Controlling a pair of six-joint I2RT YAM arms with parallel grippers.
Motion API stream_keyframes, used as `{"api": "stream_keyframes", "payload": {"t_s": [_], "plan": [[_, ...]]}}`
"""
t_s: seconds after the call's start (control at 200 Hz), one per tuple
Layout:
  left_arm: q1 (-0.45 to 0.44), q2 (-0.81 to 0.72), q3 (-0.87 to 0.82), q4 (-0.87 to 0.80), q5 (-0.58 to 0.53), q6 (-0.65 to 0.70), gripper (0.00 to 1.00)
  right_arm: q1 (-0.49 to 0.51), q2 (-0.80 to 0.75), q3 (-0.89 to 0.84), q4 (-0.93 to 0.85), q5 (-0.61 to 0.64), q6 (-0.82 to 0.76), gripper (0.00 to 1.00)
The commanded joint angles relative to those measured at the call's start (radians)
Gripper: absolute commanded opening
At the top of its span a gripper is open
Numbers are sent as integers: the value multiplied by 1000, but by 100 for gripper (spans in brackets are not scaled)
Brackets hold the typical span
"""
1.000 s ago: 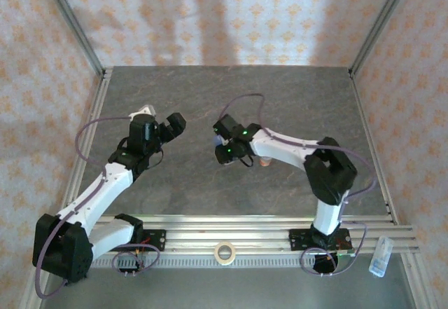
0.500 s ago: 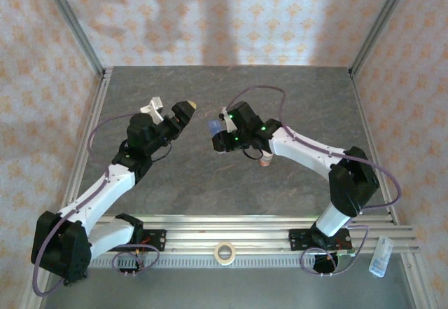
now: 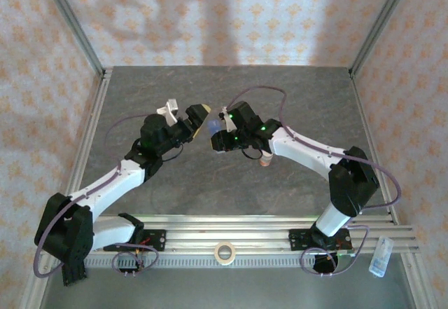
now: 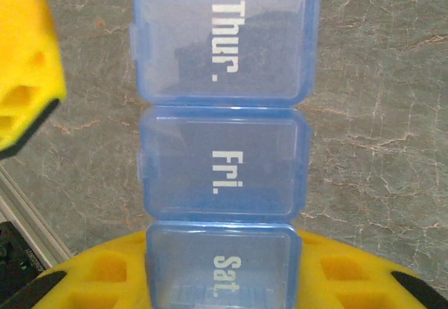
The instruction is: Sort the pills into containers
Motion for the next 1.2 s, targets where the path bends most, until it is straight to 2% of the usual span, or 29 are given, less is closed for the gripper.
{"api": "stream_keyframes", "payload": {"t_s": [0.0,0.626,1.191], "plan": [[-14,12,-2,64,11,-4,100,2,8,18,23,-2,8,39],[-55,87,57,81,-4,-3,100,2,8,-6,43,-16,13,39],[-82,92,78,79,-19,-5,100,2,26,-16,49,-11,12,38]]}}
